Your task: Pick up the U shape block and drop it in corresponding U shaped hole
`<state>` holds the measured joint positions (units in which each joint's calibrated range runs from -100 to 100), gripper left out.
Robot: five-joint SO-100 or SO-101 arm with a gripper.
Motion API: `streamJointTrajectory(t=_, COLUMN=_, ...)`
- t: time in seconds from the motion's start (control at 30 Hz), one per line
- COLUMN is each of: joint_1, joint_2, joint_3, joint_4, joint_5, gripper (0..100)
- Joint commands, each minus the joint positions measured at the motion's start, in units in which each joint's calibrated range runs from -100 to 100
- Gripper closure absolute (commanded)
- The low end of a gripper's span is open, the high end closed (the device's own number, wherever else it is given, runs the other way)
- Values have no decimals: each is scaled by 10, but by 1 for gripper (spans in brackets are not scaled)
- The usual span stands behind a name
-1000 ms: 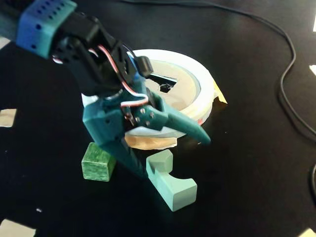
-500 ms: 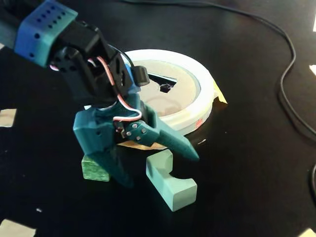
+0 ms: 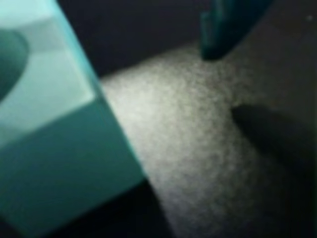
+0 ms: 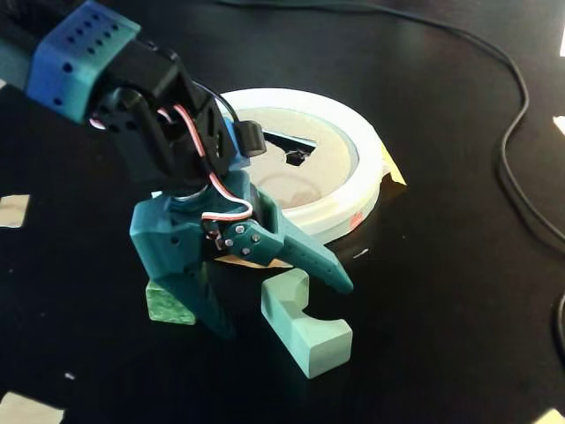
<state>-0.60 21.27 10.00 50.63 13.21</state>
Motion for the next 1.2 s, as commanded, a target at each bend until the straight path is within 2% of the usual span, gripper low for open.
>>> streamJointTrajectory(t=0.0, joint_1=1, joint_2=-9, joint_3=-45, joint_4=9, joint_5=2, gripper=0)
streamJointTrajectory(t=0.4, joint_1=2, joint_2=-10, joint_3=-41, joint_4=11, joint_5=2, gripper=0)
streamJointTrajectory(t=0.5, joint_1=6, joint_2=-13, joint_3=-49, joint_4=39, joint_5=2, gripper=1)
streamJointTrajectory(t=0.6, joint_1=7, joint_2=-16, joint_3=-49, joint_4=35, joint_5=2, gripper=23)
streamJointTrajectory(t=0.7, joint_1=6, joint_2=-17, joint_3=-49, joint_4=32, joint_5=2, gripper=36)
streamJointTrajectory(t=0.83, joint_1=7, joint_2=-11, joint_3=-49, joint_4=36, joint_5=1, gripper=39)
streamJointTrajectory(t=1.17, joint_1=7, joint_2=-16, joint_3=-49, joint_4=41, joint_5=0, gripper=40)
